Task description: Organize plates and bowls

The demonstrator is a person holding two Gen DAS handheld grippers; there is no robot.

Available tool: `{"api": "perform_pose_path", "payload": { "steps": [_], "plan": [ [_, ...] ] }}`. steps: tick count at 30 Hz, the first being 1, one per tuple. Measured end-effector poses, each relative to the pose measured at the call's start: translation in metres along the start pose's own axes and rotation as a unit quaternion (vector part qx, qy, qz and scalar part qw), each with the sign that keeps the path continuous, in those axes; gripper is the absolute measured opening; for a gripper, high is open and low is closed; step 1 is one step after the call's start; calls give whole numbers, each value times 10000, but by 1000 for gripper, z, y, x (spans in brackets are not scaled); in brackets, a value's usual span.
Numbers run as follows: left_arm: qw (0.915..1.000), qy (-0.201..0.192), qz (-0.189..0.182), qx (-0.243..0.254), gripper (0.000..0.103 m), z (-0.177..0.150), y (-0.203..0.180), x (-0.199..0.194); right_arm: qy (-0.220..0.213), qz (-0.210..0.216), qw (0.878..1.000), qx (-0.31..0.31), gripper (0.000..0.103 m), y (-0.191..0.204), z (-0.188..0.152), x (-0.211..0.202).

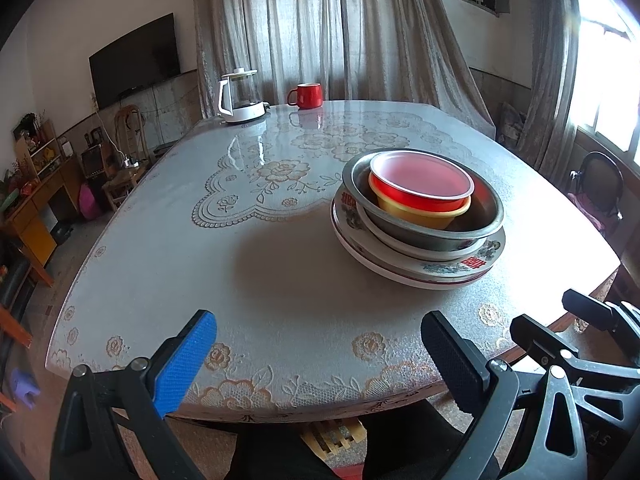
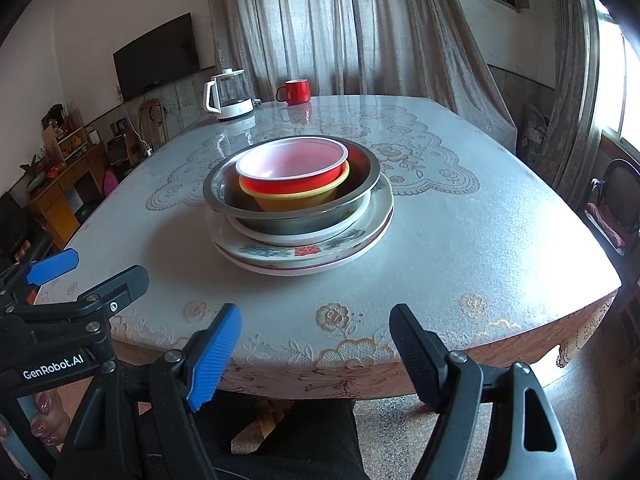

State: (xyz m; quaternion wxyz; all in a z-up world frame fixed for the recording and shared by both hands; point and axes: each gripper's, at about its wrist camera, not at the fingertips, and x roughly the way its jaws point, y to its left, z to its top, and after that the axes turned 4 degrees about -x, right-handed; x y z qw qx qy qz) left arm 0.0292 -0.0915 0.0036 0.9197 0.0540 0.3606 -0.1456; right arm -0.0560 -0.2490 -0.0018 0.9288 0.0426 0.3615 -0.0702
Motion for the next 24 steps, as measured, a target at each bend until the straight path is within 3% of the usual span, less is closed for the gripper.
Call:
{"api": "perform_pose_path", "payload": {
  "steps": [24],
  "plan": [
    [9999, -33, -98, 81, 103, 0, -5, 0, 5, -17, 10000, 76, 78, -5, 2, 1]
  ]
}}
